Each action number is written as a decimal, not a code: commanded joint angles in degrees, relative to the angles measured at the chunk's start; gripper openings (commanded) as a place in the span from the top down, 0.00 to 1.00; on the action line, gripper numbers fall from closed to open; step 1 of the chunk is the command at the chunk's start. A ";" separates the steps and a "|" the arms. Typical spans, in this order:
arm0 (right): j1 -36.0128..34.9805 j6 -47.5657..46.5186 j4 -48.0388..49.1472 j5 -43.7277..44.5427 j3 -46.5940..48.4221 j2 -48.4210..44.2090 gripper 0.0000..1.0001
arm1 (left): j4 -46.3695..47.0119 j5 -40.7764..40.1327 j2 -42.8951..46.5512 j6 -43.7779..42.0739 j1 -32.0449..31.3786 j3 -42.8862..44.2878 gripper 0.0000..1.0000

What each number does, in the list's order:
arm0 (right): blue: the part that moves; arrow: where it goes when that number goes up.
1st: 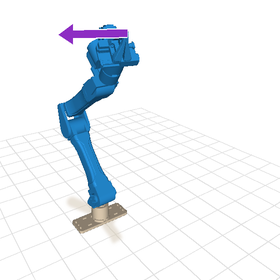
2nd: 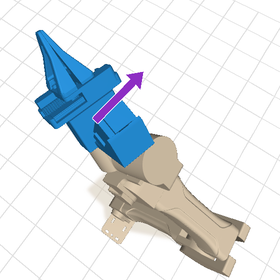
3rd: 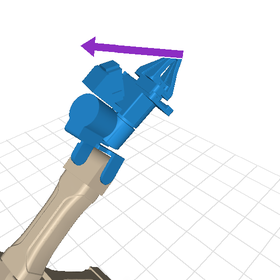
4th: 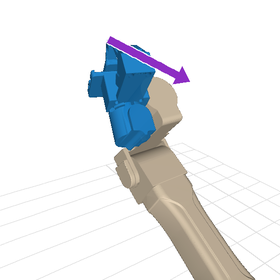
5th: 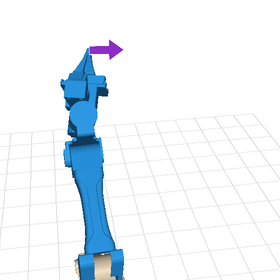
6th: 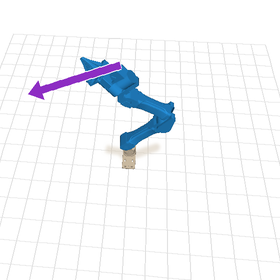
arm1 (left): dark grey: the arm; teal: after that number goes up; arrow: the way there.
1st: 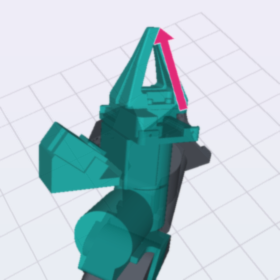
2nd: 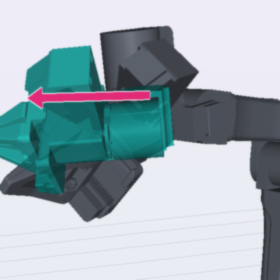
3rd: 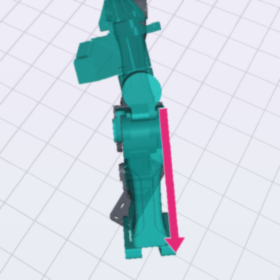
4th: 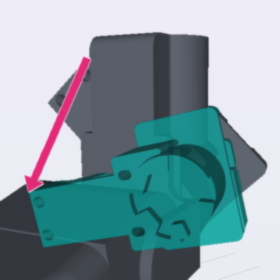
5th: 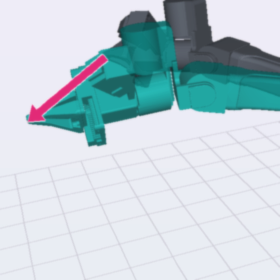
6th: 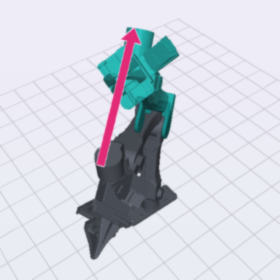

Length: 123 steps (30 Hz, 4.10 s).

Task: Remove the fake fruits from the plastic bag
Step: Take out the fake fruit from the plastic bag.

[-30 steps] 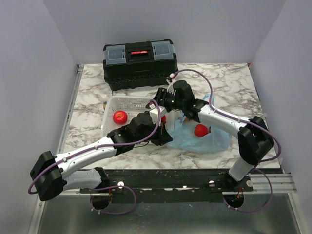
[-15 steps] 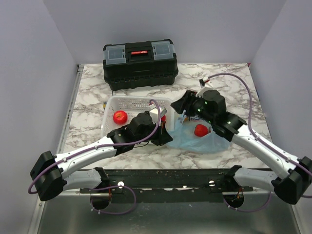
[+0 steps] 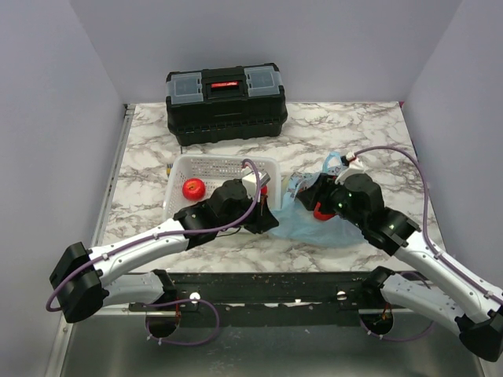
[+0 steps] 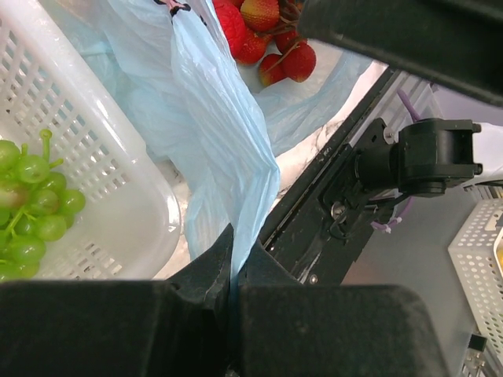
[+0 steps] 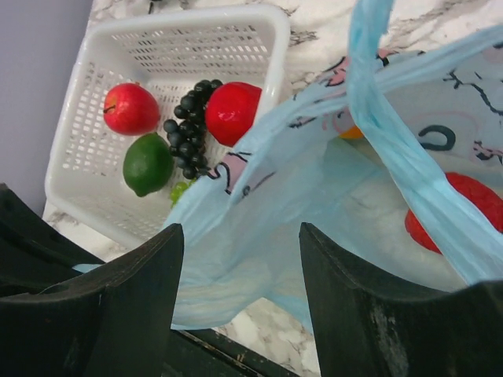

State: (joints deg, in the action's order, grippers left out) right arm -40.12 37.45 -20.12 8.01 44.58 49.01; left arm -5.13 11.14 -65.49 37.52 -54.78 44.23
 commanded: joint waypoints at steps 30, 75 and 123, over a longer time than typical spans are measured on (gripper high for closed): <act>0.23 11.02 16.04 21.98 -1.77 30.65 0.62 | -2.63 -1.46 -2.62 -2.80 -0.24 6.84 1.00; 11.88 26.54 38.07 8.19 -6.29 45.18 0.21 | -2.26 -0.57 -2.18 -3.60 -0.21 6.49 1.00; 12.86 3.37 8.52 -3.67 -9.60 6.81 0.84 | -1.48 -1.89 -2.60 -2.94 -0.05 4.51 1.00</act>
State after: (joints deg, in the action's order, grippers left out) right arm -27.64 42.68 -10.76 9.58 31.88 58.54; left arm -7.01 9.63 -68.58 34.33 -54.76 49.28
